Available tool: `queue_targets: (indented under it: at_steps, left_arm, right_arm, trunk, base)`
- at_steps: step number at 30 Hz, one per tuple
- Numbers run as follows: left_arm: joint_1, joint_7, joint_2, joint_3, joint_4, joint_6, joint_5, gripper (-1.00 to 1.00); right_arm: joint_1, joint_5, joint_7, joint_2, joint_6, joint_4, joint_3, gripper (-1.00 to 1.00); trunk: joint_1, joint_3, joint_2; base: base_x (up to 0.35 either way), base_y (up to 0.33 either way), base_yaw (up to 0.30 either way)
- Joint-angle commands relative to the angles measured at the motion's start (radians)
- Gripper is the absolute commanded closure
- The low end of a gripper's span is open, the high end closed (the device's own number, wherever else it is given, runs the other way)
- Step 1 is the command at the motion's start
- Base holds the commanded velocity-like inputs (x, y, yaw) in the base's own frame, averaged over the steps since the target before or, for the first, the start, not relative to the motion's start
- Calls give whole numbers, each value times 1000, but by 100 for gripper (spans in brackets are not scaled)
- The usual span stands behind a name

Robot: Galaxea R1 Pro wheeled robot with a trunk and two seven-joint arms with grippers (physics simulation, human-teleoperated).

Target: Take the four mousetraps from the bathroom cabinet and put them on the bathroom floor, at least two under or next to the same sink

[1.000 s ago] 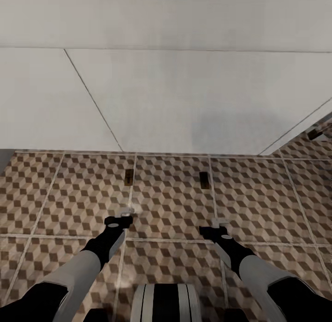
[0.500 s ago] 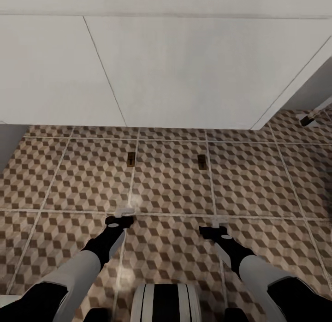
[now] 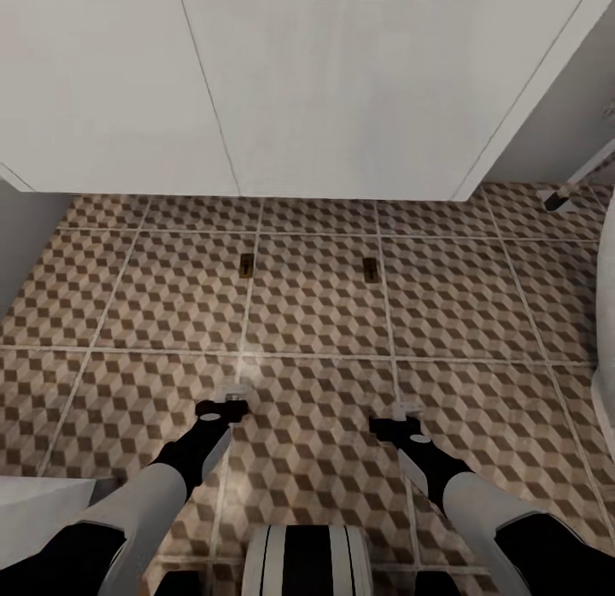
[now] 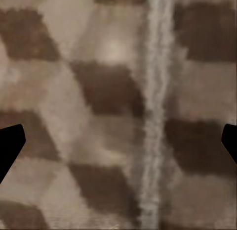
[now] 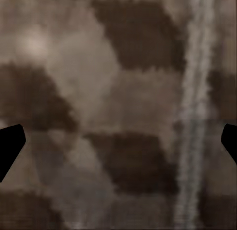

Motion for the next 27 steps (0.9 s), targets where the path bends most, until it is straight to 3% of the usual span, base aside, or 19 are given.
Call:
queue_targets:
  at_steps: [1,10,27]
  left_arm:
    - [0,7,1,-8,-2,6,8,-100]
    - [0,7,-1,-6,-2,6,9,-100]
    - [0,7,-8,-4,-2,4,9,-100]
  right_arm:
    - [-1,-10,-4,0,-4,1,9,-100]
    - [-1,-10,-4,0,-5,1,9,-100]
    - [-1,-11,-4,0,-6,1,8,-100]
  trunk:
    - [-1,0,0]
    - [-1,0,0]
    - [-1,0,0]
  base:
    - [-346,0,0]
    - [-237,0,0]
    - [-30,0,0]
